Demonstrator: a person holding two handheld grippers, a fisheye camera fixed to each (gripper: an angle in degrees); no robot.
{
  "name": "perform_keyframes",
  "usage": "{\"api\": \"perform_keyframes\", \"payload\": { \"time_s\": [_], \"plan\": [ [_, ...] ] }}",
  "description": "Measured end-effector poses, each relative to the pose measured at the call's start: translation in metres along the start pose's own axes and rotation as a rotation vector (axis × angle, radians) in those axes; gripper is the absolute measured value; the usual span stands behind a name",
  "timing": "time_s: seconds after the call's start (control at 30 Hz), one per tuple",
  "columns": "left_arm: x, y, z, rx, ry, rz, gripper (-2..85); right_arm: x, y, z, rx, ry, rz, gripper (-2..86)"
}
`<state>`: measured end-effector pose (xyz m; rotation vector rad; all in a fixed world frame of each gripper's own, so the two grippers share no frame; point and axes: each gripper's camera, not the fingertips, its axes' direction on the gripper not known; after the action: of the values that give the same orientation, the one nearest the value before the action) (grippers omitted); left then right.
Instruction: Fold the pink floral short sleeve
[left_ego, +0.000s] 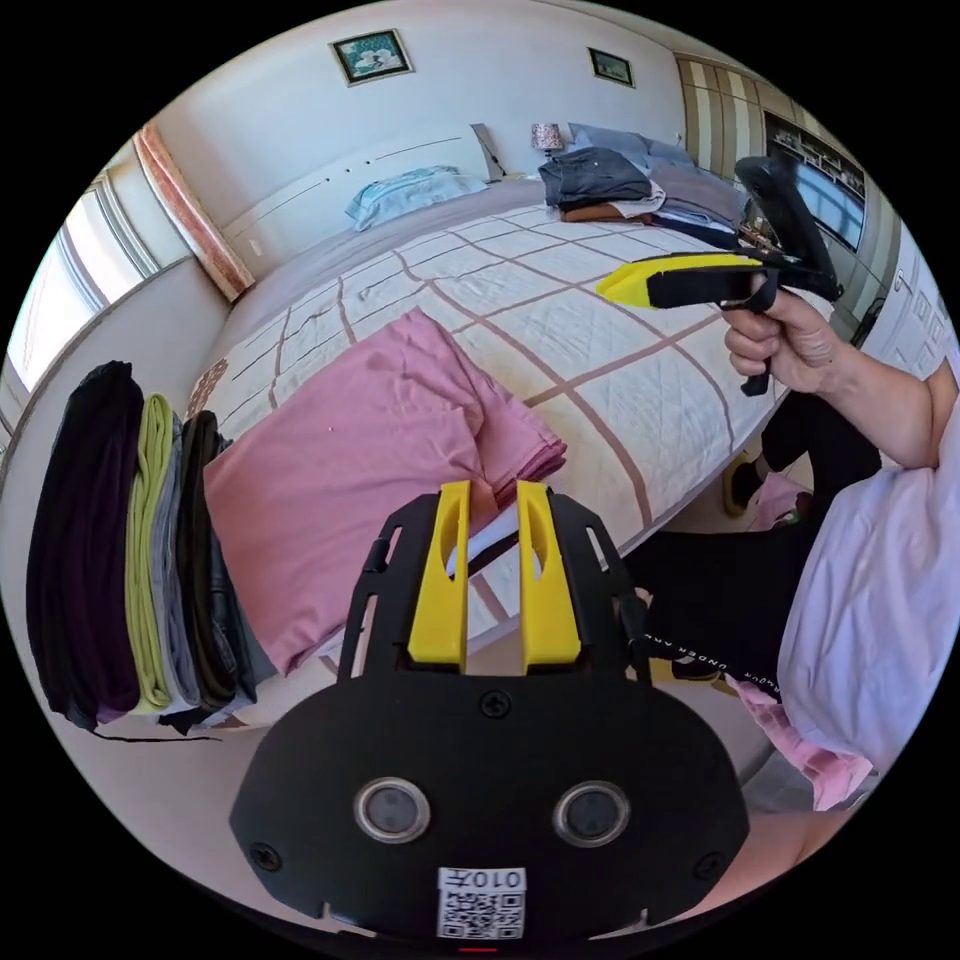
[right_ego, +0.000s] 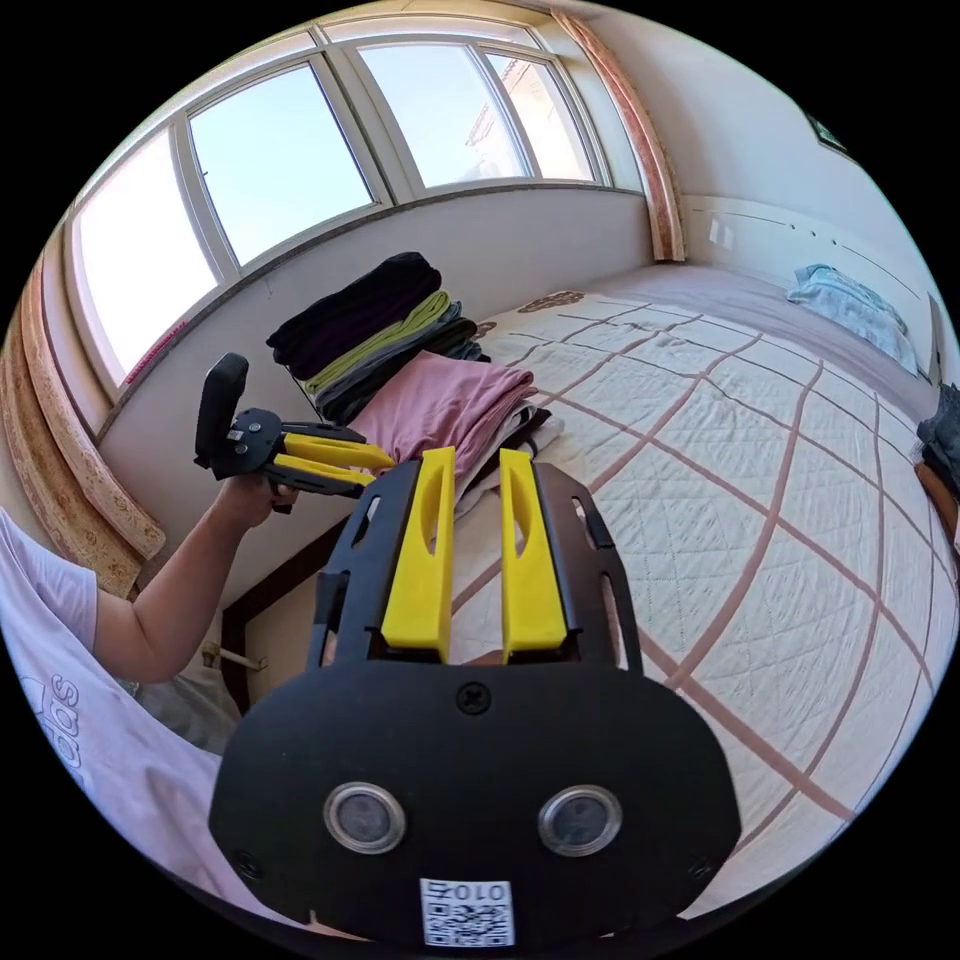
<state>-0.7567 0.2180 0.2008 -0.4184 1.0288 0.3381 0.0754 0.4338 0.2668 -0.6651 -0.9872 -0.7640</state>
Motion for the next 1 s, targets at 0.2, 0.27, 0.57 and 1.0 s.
{"api": "perform_keyframes", "payload": {
  "time_s": [0.2,0.27,0.57,1.0],
  "plan": [
    [-0.009,-0.013,-0.02,0.148,-0.001,-0.157,7.3,0.002,0.014,-0.039,0.03,0.061,-0.015,8.2],
    [-0.009,-0.027,-0.011,0.132,-0.04,-0.166,7.4,0.009,0.021,-0.054,0.035,0.062,-0.002,8.2],
    [-0.019,-0.027,0.067,0.15,-0.006,-0.427,7.6,0.056,0.074,-0.149,0.126,0.218,0.107,8.5],
    [0.154,-0.134,0.124,0.501,0.49,-0.089,3.6,0.215,0.193,-0.341,0.166,0.878,0.444,10.6]
  ]
}}
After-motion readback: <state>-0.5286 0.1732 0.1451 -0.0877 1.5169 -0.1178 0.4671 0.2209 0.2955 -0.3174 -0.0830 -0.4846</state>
